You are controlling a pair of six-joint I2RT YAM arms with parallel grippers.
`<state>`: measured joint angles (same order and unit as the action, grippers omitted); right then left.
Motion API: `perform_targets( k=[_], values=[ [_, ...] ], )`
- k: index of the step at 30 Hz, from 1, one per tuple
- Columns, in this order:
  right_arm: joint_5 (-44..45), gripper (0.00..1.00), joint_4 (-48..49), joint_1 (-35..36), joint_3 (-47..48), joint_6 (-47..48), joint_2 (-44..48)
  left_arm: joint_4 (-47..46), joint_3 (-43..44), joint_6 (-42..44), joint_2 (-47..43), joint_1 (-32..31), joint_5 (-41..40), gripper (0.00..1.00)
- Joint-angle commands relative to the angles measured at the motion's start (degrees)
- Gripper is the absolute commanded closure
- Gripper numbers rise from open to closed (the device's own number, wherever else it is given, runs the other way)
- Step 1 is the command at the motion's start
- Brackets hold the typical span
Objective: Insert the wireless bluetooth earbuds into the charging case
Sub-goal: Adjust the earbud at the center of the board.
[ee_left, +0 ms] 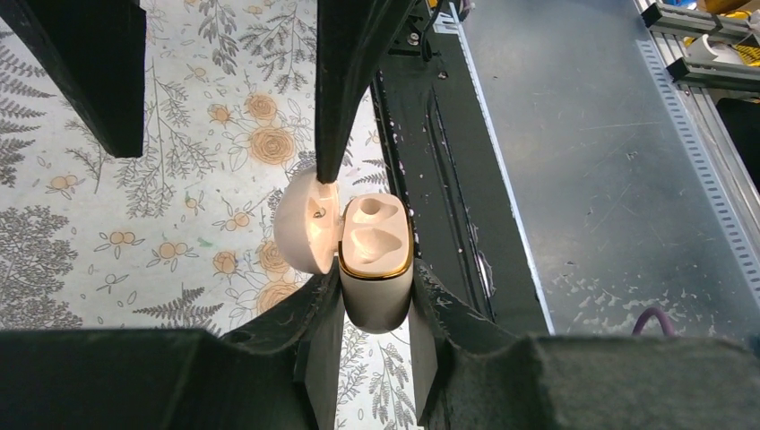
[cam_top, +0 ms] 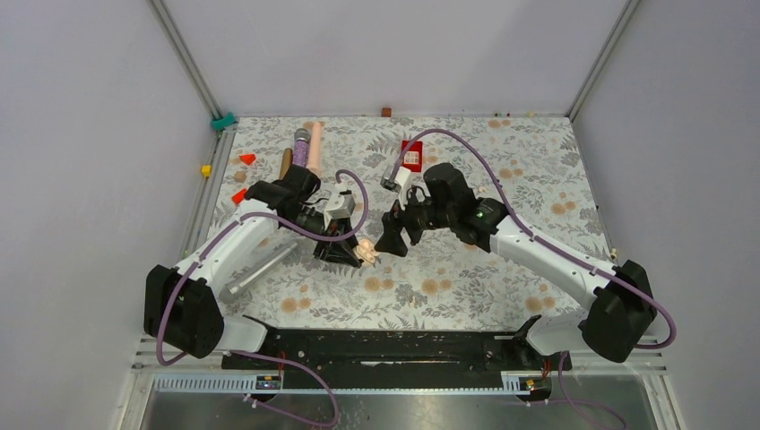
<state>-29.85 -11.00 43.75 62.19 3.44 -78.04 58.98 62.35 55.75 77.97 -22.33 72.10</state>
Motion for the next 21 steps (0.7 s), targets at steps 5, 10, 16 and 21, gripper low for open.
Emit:
perform_targets(
  k=[5, 10, 16, 21],
  values=[
    [-14.2, 0.22, -1.9, -0.9, 4.3, 1.5, 2.2, 3.0, 1.9, 3.0, 0.2, 0.1, 3.3, 1.0],
    [-13.1, 0.2, -6.7, -0.9, 5.4, 6.8, 5.2, 3.1, 2.1, 2.9, 0.5, 0.0, 3.1, 1.0],
    [-4.1, 0.22, -9.4, -0.9, -3.8, 16.9, 8.5, 3.0, 2.4, 2.5, -0.8, 0.9, 3.0, 1.0],
    [-1.2, 0.26, -6.4, -0.9, -15.8, 27.5, 11.1, 3.0, 2.3, 2.6, -2.5, 2.4, 3.5, 1.0]
  ],
)
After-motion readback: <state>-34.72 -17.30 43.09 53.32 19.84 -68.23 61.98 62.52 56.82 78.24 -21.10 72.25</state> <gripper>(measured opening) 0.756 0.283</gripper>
